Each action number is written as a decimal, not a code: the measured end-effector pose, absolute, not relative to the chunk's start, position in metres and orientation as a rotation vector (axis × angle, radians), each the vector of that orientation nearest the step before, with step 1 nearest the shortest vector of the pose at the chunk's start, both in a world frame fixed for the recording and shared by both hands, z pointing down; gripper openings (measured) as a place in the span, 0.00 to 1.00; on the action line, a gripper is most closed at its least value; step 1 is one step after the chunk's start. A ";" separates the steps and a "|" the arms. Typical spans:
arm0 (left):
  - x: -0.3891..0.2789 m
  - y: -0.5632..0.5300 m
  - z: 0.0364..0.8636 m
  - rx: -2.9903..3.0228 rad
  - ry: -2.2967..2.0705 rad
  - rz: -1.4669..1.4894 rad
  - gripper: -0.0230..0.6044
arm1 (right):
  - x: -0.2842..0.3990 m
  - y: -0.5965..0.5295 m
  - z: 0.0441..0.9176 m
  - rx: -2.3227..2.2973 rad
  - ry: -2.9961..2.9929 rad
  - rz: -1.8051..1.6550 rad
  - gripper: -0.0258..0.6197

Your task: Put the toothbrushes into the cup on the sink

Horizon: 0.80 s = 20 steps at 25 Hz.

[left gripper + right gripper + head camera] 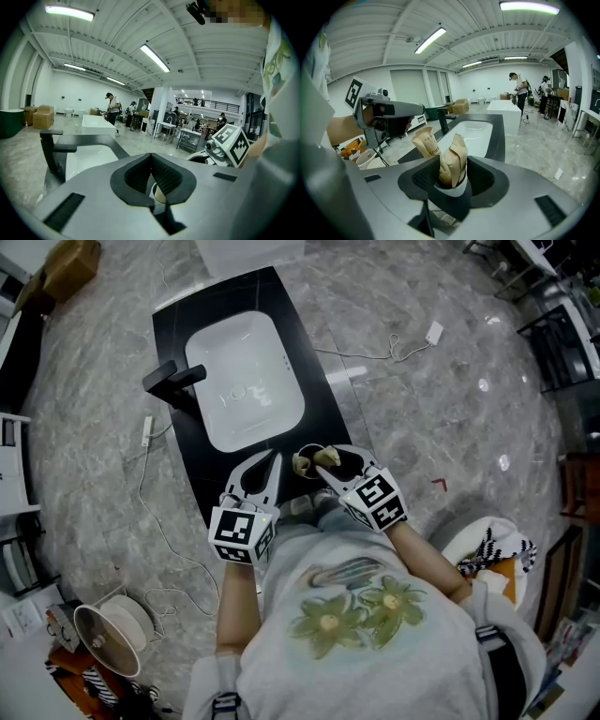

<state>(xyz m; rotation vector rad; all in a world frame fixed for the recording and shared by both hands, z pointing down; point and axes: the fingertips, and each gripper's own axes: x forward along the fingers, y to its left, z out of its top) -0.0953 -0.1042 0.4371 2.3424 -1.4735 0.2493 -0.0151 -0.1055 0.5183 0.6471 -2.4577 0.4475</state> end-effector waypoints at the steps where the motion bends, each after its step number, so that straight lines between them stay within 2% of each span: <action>1: -0.095 -0.103 0.436 2.339 -1.479 0.250 0.07 | -0.015 -0.106 0.515 0.651 -2.464 0.442 0.30; 17: -0.077 -0.085 0.421 2.319 -1.538 0.228 0.07 | 0.000 -0.113 0.430 0.740 -2.672 0.363 0.29; 20: -0.073 -0.083 0.418 2.327 -1.540 0.223 0.07 | 0.003 -0.109 0.414 0.730 -2.722 0.354 0.22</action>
